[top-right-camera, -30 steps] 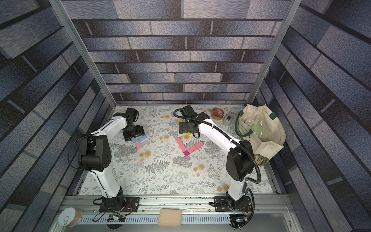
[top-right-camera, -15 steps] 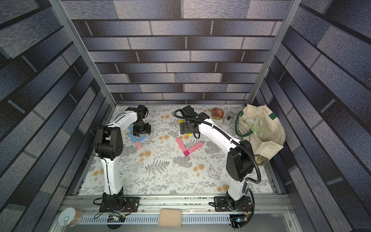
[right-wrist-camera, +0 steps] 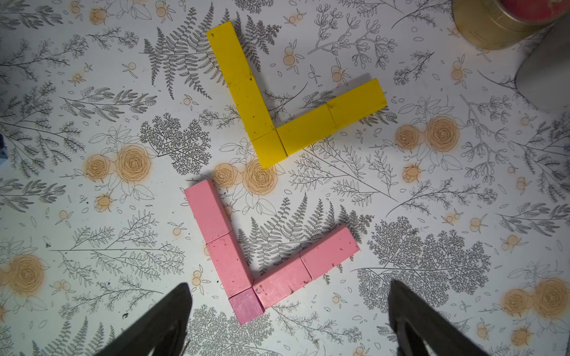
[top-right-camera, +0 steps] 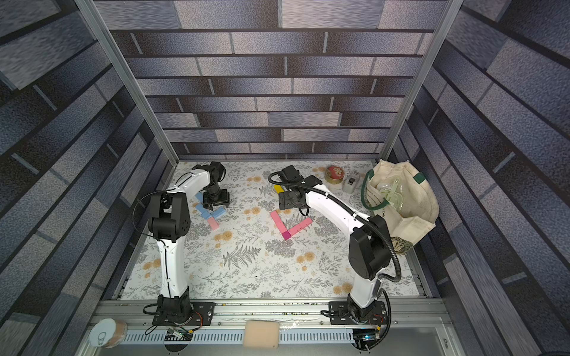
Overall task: Assemble the letter v with building blocks
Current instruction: Pick up the building block from the center of the board.
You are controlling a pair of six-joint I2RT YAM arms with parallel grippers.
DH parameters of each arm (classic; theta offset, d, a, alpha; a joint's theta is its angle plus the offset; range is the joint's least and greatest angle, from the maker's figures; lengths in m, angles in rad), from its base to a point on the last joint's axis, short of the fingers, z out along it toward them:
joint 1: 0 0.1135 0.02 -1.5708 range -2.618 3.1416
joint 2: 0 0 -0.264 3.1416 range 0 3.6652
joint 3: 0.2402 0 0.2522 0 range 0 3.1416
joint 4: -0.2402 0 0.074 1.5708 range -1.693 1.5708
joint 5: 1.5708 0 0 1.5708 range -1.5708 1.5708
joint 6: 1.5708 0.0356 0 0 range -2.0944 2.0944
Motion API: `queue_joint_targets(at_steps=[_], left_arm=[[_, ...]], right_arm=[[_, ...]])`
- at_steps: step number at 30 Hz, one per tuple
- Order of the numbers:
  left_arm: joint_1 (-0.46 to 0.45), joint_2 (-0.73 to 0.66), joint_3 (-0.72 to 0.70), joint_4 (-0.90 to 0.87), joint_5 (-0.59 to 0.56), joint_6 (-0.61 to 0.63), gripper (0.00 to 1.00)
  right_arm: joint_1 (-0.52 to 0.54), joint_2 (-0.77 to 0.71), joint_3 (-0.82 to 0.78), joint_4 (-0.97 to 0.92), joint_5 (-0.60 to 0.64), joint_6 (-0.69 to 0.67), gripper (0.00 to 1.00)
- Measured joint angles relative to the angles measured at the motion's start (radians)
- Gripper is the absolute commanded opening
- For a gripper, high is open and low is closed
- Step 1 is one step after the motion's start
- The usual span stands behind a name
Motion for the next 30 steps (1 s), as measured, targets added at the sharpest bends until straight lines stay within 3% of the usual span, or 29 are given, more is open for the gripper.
queue_joint_targets(at_steps=[20,30], left_arm=[[-0.05,-0.006,-0.062,0.026,0.028,-0.007,0.59],[-0.087,-0.009,-0.066,0.034,0.081,-0.095,0.24]], right_arm=[[-0.002,-0.05,-0.042,0.004,0.002,0.023,1.0],[-0.002,-0.061,-0.06,0.01,0.006,0.026,1.0]])
